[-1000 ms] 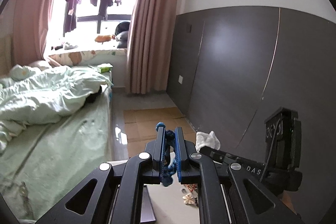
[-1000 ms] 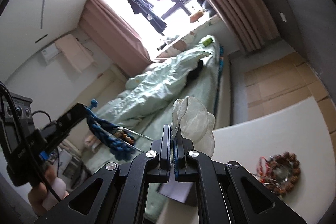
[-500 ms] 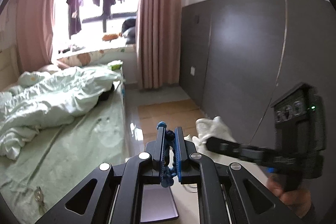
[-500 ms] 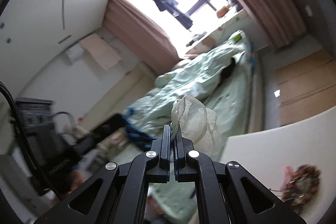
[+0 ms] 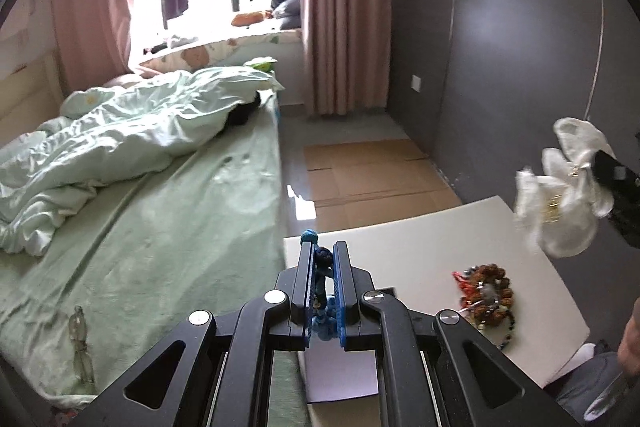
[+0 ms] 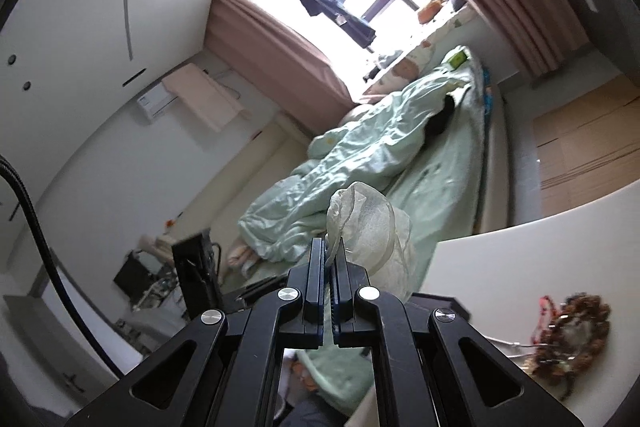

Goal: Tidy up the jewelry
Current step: 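Lower the blue bracelet into the black box and open the left tool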

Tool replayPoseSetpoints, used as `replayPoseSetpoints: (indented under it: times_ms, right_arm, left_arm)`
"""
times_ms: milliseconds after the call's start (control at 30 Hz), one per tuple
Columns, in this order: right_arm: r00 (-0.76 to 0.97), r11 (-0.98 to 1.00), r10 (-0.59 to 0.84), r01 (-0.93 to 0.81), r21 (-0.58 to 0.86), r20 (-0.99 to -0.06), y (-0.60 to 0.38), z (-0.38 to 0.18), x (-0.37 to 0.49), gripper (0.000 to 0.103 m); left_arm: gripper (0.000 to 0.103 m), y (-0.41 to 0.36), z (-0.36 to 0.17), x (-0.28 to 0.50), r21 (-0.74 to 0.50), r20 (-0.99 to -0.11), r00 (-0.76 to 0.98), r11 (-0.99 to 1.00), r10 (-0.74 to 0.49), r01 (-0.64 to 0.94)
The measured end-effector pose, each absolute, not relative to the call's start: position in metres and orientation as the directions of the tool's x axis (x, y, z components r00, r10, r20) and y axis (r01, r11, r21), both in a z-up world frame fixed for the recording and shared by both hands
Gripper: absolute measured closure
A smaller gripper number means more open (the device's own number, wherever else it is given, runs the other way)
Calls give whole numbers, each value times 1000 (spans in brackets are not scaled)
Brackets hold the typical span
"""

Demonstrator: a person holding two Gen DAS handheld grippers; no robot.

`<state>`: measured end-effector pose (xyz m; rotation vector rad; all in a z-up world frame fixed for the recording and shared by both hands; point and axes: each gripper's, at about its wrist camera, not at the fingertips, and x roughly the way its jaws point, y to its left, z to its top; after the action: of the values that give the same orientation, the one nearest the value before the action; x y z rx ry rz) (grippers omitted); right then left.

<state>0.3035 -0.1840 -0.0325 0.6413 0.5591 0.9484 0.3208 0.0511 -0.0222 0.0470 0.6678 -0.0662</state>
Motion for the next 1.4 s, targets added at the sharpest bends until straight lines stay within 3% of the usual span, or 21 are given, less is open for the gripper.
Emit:
replayPoseSetpoints:
  times_ms: [267, 700, 767, 833, 900, 1400]
  right_arm:
    - [519, 453, 840, -514, 729, -157, -203, -32, 307, 99]
    - [502, 466, 845, -522, 714, -185, -194, -34, 304, 99]
    - [496, 467, 847, -522, 714, -191, -191, -34, 306, 99]
    - [484, 465, 852, -524, 714, -200, -185, -37, 309, 99]
    - [469, 463, 857, -523, 716, -212, -177, -40, 313, 99]
    - [315, 472, 880, -482, 738, -356, -91, -89, 340, 99]
  left_arm:
    - [94, 67, -1, 309, 96, -579, 815, 994, 20, 43]
    - [92, 55, -14, 318, -47, -635, 761, 990, -134, 135]
    - [83, 55, -21, 324, -64, -665, 733, 989, -141, 132]
    - [40, 59, -24, 323, -91, -673, 723, 988, -154, 126]
    - [24, 64, -23, 319, -96, -652, 744, 989, -146, 111]
    - [24, 109, -22, 296, -123, -634, 767, 992, -99, 27]
